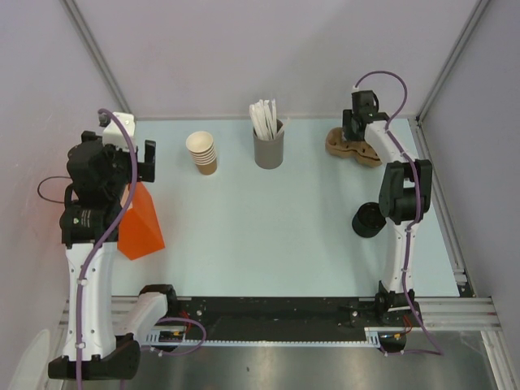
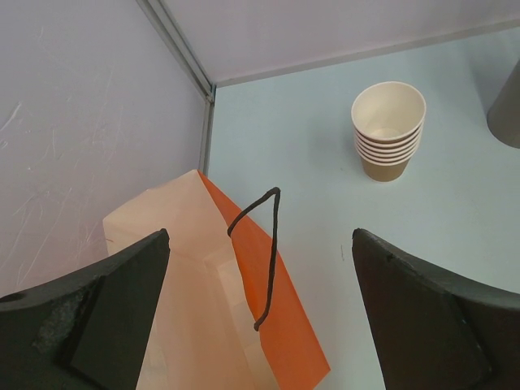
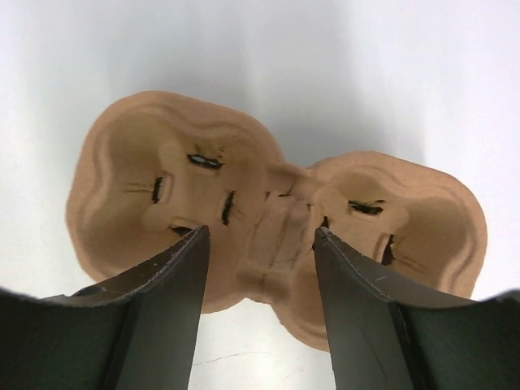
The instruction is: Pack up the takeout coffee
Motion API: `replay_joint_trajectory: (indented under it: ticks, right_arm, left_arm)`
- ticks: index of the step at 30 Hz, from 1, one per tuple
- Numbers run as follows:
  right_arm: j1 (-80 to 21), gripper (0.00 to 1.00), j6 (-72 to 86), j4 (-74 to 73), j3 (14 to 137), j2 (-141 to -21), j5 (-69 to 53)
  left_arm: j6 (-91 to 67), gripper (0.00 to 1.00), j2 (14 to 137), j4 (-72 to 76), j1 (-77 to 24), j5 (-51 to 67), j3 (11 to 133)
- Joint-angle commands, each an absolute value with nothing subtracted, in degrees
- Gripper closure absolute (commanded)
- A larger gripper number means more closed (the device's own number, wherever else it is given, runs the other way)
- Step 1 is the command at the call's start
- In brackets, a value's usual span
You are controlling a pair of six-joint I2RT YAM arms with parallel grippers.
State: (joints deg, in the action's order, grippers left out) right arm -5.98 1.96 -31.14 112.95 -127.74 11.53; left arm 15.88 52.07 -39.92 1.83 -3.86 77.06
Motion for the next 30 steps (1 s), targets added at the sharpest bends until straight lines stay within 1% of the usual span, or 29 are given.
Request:
replay_joint_trajectory:
  ticks: [1, 8, 12, 22, 26, 30]
  right_arm:
    - [-5.8, 0.4, 3.0, -29.4, 112.2, -126.2, 14.8]
    - [-6.0, 0.41, 2.5, -28.7, 112.3, -126.9, 15.9]
    - [-6.2, 0.46, 2.8, -29.1, 112.4, -127.8, 15.6]
    - [-6.2, 0.49, 3.1, -29.4, 113.3, -129.0, 15.0]
    - [-6.2, 0.53, 3.1, -29.8, 113.6, -129.1, 14.6]
    - [-6.2, 0.53, 3.0, -30.0, 113.7, -129.5, 14.5]
  left_arm:
    - [14.4, 0.01, 51.1, -38.5, 1.8, -2.9, 76.6]
    - [14.3, 0.01, 51.2, -38.5, 1.7, -2.8, 76.5]
    - [14.2, 0.01, 51.3, -38.4, 1.8, -2.6, 76.4]
    - [14.1, 0.0, 51.6, -38.4, 1.8, -2.3, 76.6]
    - [14.1, 0.0, 51.6, -38.5, 1.8, -2.2, 76.5]
    - [14.1, 0.01, 51.6, -38.6, 1.7, -2.1, 76.5]
